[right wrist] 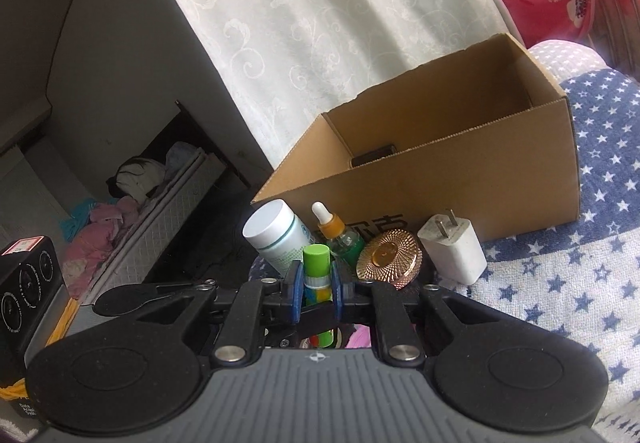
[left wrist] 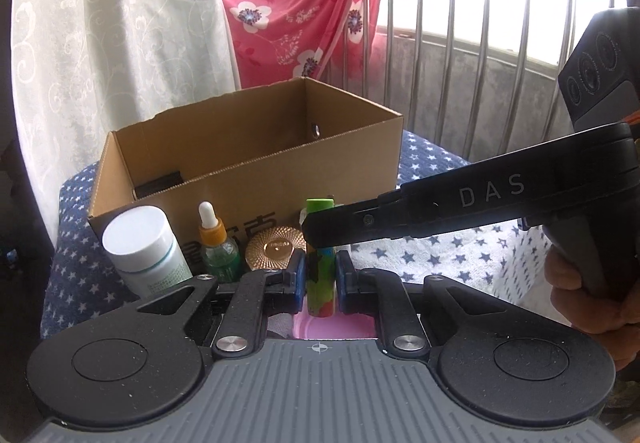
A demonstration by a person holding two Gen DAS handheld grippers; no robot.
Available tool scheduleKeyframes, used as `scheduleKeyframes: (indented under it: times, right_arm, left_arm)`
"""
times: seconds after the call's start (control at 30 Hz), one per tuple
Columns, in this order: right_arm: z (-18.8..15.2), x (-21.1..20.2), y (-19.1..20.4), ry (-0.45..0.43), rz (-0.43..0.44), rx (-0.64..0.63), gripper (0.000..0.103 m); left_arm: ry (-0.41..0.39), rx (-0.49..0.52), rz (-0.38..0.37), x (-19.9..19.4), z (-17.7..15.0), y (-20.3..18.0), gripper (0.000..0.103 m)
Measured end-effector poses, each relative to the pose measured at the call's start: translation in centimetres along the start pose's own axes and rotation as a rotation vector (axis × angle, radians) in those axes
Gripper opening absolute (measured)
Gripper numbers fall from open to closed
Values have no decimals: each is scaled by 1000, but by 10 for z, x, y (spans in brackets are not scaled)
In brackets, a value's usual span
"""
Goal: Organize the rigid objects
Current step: 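Lower the green stick into the cardboard box and open the right gripper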
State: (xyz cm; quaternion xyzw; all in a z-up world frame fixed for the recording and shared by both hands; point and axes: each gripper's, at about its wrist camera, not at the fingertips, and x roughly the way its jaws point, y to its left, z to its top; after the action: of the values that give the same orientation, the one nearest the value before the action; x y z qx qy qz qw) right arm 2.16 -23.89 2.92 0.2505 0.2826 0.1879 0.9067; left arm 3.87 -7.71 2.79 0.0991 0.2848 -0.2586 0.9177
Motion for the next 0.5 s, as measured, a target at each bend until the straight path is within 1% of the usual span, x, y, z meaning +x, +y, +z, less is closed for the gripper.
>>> scheduleKeyframes:
  times: [0.13,0.2,0.27,0.37,0.5]
  right_arm:
    - [28,7,10,-14,41,-45,16]
    - [47,17,12,-3,66,-56,16]
    - [67,32,12,26,87,-55,16]
    - [97,66,4,99,104,-32,16]
    - [128,121,-14,222,98,36,16]
  left_arm:
    - [-48,-19,27,-5,20,13,14]
    - [-54,-43,36,-3,32,24,14]
    - [-47,-69,43,4,44,39,14]
    - [-3,-131,39,25,62,67,14]
    - [89,-233,21,58,75,111,14]
